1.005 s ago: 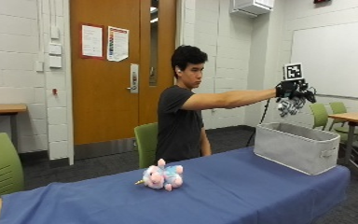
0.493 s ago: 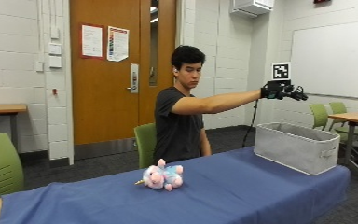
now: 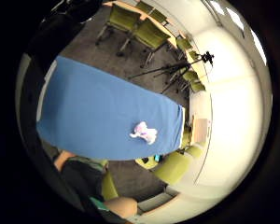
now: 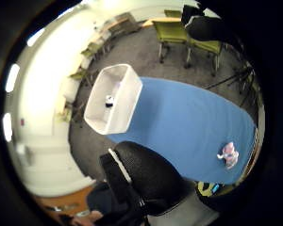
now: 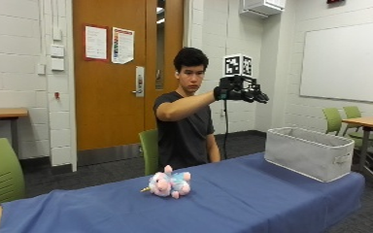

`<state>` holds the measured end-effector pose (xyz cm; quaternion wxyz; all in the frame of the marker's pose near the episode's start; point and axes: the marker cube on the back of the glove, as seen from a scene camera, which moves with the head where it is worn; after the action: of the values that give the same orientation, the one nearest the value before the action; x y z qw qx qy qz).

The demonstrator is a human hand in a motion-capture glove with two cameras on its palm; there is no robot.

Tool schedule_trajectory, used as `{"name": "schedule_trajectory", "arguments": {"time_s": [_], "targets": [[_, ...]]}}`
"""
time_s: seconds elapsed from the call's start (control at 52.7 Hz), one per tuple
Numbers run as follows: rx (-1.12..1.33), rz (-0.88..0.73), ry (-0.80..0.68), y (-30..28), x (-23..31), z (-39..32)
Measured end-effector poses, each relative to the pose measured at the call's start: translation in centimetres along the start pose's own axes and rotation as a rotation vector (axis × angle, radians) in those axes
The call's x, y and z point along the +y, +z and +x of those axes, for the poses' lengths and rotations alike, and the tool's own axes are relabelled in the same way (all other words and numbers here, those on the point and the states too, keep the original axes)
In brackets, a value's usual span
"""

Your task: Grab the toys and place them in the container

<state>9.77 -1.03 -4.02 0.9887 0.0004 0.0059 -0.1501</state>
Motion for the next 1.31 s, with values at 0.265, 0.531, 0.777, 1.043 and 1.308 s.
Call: {"name": "schedule_trajectory", "arguments": {"time_s": [0.265,0.531,0.777,1.043,1.308], "targets": [[0.037,-0.046,0.273,4.5,6.0,12.5],[-0.006,-0.117,0.376,13.9,10.9,20.1],[-0.065,-0.187,0.413,21.2,12.6,23.6],[-0.061,-0.312,0.453,27.8,15.0,25.0],[-0.04,-0.382,0.453,29.3,18.0,25.7]]}}
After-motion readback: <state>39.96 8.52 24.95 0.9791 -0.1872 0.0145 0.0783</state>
